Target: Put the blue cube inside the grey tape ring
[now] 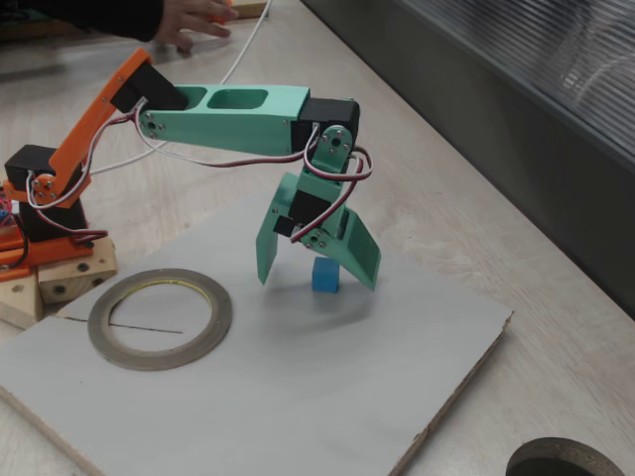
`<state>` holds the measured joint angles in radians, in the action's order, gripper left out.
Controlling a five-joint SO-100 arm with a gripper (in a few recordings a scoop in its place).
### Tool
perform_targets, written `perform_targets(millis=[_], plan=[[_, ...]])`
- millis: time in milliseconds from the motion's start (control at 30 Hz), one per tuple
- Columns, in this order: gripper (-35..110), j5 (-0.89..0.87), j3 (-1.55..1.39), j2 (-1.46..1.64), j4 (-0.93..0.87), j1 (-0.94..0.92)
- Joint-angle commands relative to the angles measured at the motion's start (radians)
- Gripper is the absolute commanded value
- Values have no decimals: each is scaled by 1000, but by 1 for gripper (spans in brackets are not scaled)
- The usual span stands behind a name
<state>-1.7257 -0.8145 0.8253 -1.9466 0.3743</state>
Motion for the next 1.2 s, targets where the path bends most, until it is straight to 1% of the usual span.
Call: perform_targets(millis=[0,67,167,400,533,633,767,1167], plan=[[95,-3,-2,25,51,11],[87,-2,-2,31,115,9],[72,-2,-2,32,178,9],[36,-9,9,35,187,9],[20,-9,12,37,190,9],[11,-9,12,48,190,9],[4,-9,12,81,190,11],[4,-11,0,84,187,11]])
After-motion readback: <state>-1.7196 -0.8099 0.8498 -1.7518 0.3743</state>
